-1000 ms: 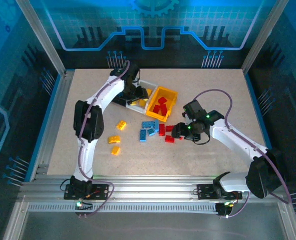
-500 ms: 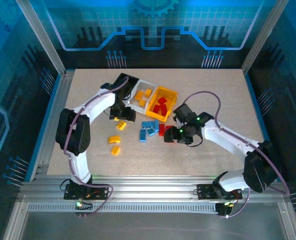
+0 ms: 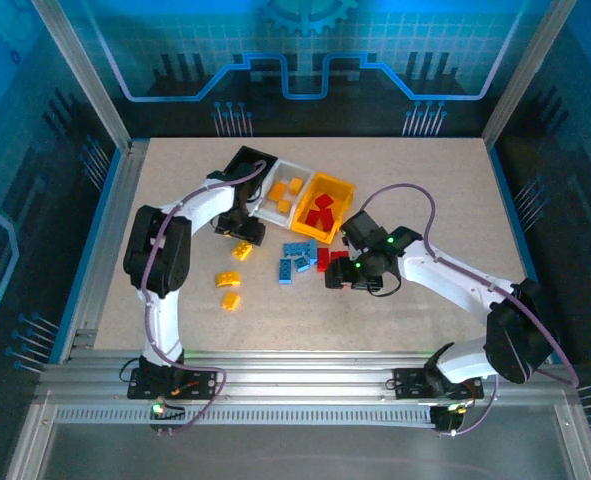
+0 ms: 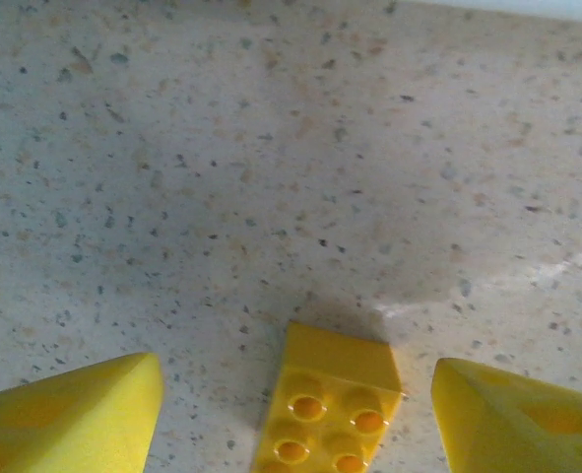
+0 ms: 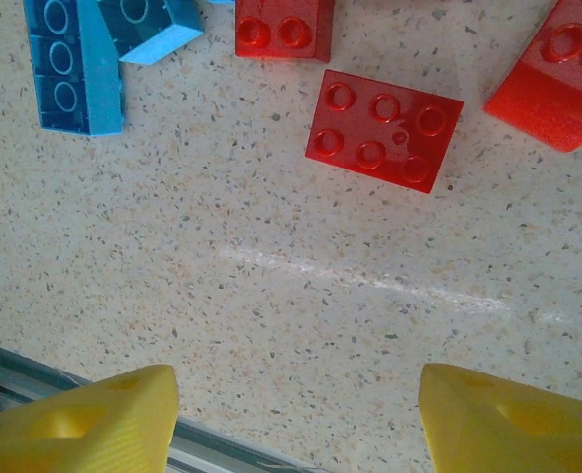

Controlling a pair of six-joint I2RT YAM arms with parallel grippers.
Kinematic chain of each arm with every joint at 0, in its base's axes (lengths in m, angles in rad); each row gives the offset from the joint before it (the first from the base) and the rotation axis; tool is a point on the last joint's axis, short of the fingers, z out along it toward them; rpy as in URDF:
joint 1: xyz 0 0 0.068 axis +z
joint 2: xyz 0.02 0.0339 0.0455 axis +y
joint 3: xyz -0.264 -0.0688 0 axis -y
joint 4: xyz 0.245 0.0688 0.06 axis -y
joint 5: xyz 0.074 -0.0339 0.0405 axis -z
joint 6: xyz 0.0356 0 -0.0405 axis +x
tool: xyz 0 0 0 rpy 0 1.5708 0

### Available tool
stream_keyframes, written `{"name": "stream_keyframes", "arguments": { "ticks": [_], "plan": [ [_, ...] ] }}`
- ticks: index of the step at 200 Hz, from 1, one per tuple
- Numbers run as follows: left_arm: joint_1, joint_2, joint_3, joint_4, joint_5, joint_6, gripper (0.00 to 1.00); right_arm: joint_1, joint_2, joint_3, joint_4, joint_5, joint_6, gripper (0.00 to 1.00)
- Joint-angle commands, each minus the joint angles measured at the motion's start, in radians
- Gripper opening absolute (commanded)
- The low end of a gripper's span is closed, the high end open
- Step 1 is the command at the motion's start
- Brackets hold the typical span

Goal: Sort the legos into containers by color

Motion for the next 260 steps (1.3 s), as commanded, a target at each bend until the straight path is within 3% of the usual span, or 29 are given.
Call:
{"name": "stream_keyframes", "arguments": {
  "ticks": [1, 127, 178, 260],
  "plan": [
    [0.019, 0.015, 0.003, 0.016, 0.009, 0.013, 0.73, 0.010, 0.015, 0.042, -0.032, 0.022, 0.014, 0.67],
    [0.021, 0.044, -0.054, 0.012, 0.068, -0.040, 0.67, 0.019, 0.078, 0.089, -0.033, 0.023, 0.006, 0.67],
    [0.019, -0.012, -0.133, 0.034, 0.090, -0.041, 0.77, 0.030, 0.078, 0.075, -0.022, 0.025, 0.012, 0.68],
    [0.019, -0.082, -0.182, 0.011, 0.089, -0.055, 0.77, 0.062, 0.094, 0.058, -0.004, 0.040, 0.017, 0.68]
  ]
}}
